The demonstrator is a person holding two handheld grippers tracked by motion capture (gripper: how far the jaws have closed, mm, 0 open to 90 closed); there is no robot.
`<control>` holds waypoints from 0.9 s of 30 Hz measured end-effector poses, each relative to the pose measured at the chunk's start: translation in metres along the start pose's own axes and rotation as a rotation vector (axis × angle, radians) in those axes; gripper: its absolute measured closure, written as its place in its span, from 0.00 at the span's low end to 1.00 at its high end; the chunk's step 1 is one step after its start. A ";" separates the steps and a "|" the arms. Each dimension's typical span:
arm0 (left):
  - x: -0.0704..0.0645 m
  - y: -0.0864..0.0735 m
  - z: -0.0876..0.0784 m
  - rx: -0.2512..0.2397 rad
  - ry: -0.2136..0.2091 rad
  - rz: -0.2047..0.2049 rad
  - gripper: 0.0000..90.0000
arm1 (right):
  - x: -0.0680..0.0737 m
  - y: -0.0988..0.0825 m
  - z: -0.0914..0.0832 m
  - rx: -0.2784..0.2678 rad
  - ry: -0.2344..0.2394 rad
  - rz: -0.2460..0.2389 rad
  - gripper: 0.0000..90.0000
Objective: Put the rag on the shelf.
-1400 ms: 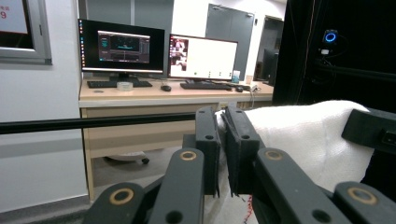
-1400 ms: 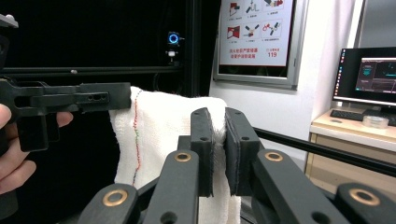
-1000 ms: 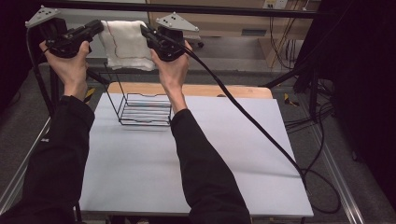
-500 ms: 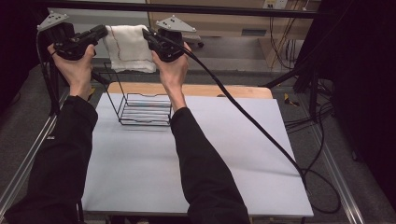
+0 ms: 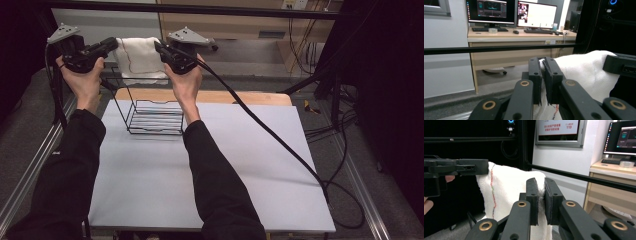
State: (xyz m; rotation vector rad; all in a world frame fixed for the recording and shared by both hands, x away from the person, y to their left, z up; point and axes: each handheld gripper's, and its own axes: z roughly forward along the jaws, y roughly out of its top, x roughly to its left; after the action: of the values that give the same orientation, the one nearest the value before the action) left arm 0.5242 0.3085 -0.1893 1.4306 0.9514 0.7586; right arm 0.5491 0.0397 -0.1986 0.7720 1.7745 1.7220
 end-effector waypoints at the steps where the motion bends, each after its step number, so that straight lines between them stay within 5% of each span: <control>1: 0.000 -0.002 0.000 0.003 0.000 0.000 0.94 | 0.000 -0.001 0.000 0.002 0.001 -0.002 0.92; 27: -0.005 -0.028 -0.017 0.021 -0.042 0.012 0.94 | 0.010 -0.026 -0.014 0.046 0.014 0.000 0.92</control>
State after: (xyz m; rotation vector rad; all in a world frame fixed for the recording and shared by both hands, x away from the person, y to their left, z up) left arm 0.5034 0.3111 -0.2155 1.4664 0.9215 0.7265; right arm 0.5313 0.0369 -0.2244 0.7808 1.8292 1.6956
